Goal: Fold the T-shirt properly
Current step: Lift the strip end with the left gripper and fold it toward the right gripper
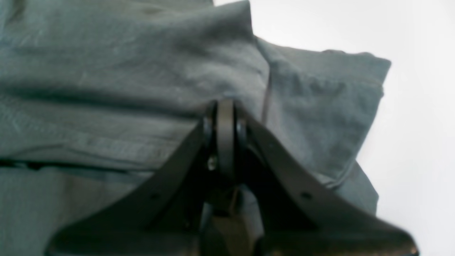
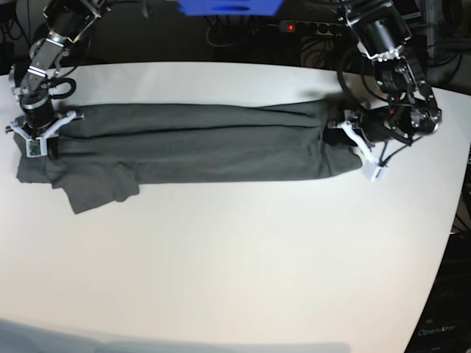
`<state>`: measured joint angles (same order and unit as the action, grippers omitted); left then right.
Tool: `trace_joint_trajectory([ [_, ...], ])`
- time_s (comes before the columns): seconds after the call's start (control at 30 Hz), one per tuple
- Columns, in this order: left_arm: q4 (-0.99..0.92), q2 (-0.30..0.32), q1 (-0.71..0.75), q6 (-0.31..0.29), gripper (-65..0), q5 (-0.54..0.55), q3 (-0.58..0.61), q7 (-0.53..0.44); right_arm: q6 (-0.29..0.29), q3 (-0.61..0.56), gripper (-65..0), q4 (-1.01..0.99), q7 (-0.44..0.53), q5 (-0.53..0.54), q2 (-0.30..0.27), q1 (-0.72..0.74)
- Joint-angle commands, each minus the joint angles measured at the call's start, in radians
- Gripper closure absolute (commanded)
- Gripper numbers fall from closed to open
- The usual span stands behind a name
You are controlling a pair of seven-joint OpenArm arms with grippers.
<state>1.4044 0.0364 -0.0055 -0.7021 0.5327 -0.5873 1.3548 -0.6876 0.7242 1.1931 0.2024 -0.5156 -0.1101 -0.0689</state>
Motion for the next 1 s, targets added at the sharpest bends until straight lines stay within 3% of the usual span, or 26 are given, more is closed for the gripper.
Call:
trace_joint_trajectory([
  [0.0,0.005,-0.007,0.000,0.004,-3.4,-0.035,0.020,0.041,-0.011,0.001,-0.9,0.000,-0.067,-0.047,-0.003,-0.007],
  [0.2,0.008,-0.057,-0.003,0.004,-3.4,-0.033,0.059,0.041,-0.011,-0.019,-0.9,0.000,-0.067,-0.048,-0.004,-0.010],
  [0.4,0.013,-0.062,-0.024,0.004,-3.4,-0.033,0.059,0.041,-0.011,-0.019,-0.9,0.000,-0.067,-0.048,-0.004,-0.010],
  [0.57,0.135,-0.060,-0.024,0.004,-3.4,-0.033,0.066,0.041,-0.011,-0.019,-0.9,0.000,-0.068,-0.048,-0.003,-0.010],
  [0.97,0.172,-0.094,-0.089,0.004,-3.4,-0.033,0.270,0.041,-0.011,-0.019,-1.0,0.000,-0.070,-0.048,0.003,-0.010],
])
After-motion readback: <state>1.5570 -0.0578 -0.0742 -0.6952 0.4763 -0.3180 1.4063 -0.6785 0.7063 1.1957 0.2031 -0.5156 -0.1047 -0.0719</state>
